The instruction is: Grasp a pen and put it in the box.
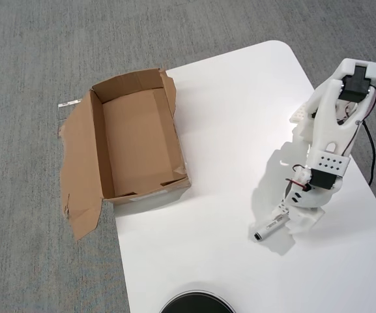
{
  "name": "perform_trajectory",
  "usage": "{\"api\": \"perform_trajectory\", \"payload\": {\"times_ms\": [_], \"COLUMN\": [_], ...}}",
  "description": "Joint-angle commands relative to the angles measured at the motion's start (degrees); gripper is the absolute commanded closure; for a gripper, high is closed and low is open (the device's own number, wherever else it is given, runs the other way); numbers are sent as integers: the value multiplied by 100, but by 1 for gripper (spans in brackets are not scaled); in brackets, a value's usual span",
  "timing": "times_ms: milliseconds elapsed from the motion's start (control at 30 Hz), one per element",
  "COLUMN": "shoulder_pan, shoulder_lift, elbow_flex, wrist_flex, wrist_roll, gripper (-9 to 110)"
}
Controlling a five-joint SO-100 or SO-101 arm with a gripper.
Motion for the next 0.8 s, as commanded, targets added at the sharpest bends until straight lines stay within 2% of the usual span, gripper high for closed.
{"api": "perform_trajectory", "payload": {"times_ms": [0,200,767], "shoulder_pan": [22,22,22], "shoulder_lift": [-62,-62,281], "elbow_flex": [-13,-13,-110], "wrist_flex": [0,0,9], "wrist_roll": [40,40,-31], "gripper": [90,99,100]}}
